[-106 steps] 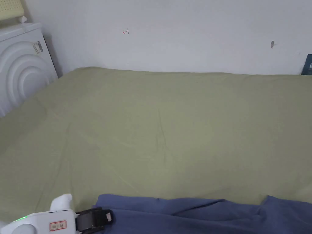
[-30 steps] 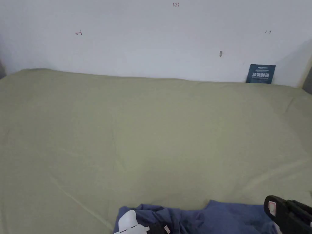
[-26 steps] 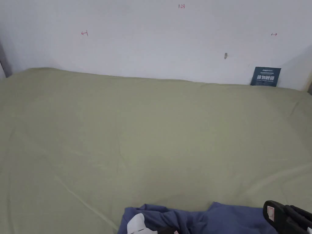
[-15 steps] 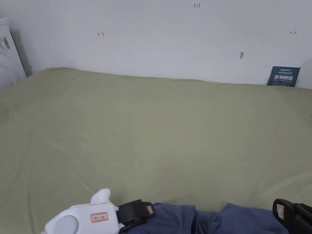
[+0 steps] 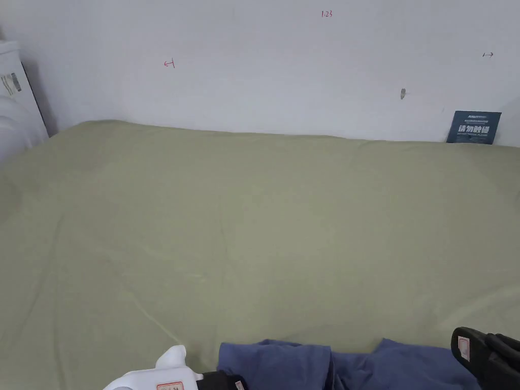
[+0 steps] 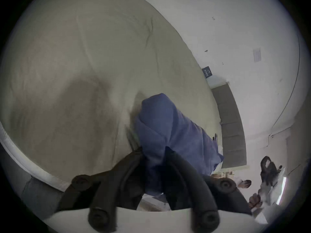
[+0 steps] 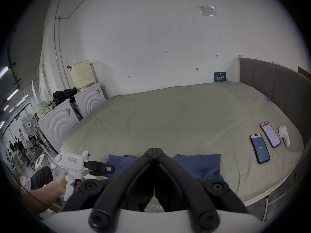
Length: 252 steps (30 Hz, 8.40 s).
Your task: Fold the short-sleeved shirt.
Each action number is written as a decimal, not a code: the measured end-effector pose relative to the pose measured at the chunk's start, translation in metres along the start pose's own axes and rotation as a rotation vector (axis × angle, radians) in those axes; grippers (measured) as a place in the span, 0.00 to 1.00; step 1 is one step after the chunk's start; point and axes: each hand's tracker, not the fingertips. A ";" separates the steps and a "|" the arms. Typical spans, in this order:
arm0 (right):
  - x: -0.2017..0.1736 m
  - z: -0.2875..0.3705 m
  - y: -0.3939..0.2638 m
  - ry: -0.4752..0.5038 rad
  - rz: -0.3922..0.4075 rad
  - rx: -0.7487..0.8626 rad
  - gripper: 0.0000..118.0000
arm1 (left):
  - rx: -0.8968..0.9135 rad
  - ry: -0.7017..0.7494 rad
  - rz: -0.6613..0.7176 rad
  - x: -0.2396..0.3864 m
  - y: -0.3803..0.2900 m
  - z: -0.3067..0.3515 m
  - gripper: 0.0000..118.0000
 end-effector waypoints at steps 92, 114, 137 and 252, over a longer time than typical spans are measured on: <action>0.090 -0.219 -0.117 0.535 -0.640 -0.482 0.00 | -0.052 -0.267 0.000 0.017 0.009 -0.022 0.81; 0.099 -0.147 -0.088 0.180 -0.417 -0.467 0.00 | -0.221 -0.204 -0.103 0.041 -0.010 -0.067 0.32; 0.032 -0.147 -0.062 0.237 -0.352 -0.442 0.00 | -0.007 0.366 -0.202 -0.099 0.222 0.193 0.24; -0.011 -0.026 0.073 -0.288 0.025 0.304 1.00 | 0.843 0.328 -0.791 0.202 -0.005 0.143 1.00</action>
